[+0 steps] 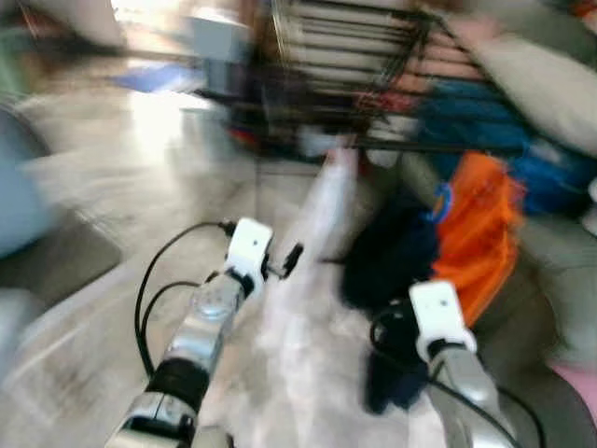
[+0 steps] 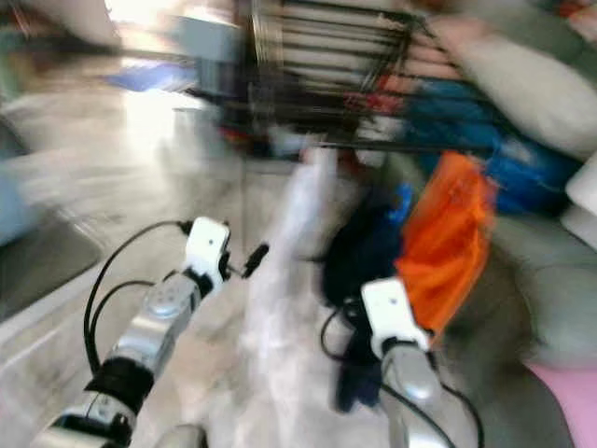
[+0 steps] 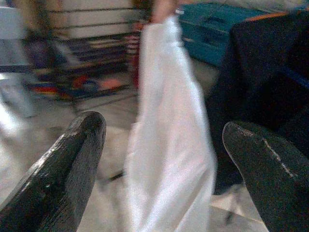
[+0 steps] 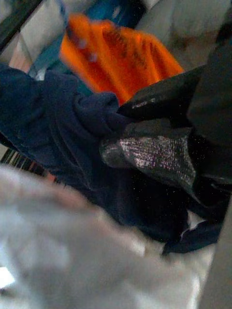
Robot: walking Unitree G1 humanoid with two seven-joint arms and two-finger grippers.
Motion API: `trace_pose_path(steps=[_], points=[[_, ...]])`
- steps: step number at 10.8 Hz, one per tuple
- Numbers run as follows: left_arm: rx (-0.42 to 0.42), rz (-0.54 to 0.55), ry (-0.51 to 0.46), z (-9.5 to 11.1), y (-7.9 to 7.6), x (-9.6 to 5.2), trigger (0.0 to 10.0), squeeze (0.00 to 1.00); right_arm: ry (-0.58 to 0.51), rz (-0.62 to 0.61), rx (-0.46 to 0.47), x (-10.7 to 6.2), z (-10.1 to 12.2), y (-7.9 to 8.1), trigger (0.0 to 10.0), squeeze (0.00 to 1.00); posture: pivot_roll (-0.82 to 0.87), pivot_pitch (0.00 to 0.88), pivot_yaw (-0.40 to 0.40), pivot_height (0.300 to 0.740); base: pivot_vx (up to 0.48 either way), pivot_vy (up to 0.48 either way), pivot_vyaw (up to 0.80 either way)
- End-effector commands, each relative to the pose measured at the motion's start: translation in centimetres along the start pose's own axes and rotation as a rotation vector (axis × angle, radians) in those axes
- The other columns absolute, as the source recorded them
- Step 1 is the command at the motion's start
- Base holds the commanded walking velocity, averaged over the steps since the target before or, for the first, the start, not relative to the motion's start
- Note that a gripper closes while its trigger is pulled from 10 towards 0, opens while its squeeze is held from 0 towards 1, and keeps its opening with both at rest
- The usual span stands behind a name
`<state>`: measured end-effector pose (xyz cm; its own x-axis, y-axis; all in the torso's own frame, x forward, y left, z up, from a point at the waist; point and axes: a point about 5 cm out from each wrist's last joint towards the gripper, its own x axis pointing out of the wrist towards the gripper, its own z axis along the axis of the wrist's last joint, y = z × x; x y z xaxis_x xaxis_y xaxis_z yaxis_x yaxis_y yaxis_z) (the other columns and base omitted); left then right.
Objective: Hang hanger
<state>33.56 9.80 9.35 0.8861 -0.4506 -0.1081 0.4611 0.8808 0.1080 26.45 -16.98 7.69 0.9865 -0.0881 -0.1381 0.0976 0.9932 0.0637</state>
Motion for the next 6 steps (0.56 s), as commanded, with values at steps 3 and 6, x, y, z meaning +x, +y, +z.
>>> trace_pose_path(steps=[3,6], points=[[0.022,-0.011,0.018,-0.31,-0.2,-0.15,10.0,0.0,-0.009,-0.012,0.004,-0.46,-0.08,0.06,10.0,0.0,0.07,0.0,-0.087,0.74,-0.325,0.0,0.0],[0.084,-0.053,0.019,-0.2,0.19,-0.37,10.0,0.0,-0.013,0.049,-0.024,-1.16,0.8,-0.77,10.0,0.0,0.07,0.0,-0.084,0.74,-0.217,0.0,0.0]])
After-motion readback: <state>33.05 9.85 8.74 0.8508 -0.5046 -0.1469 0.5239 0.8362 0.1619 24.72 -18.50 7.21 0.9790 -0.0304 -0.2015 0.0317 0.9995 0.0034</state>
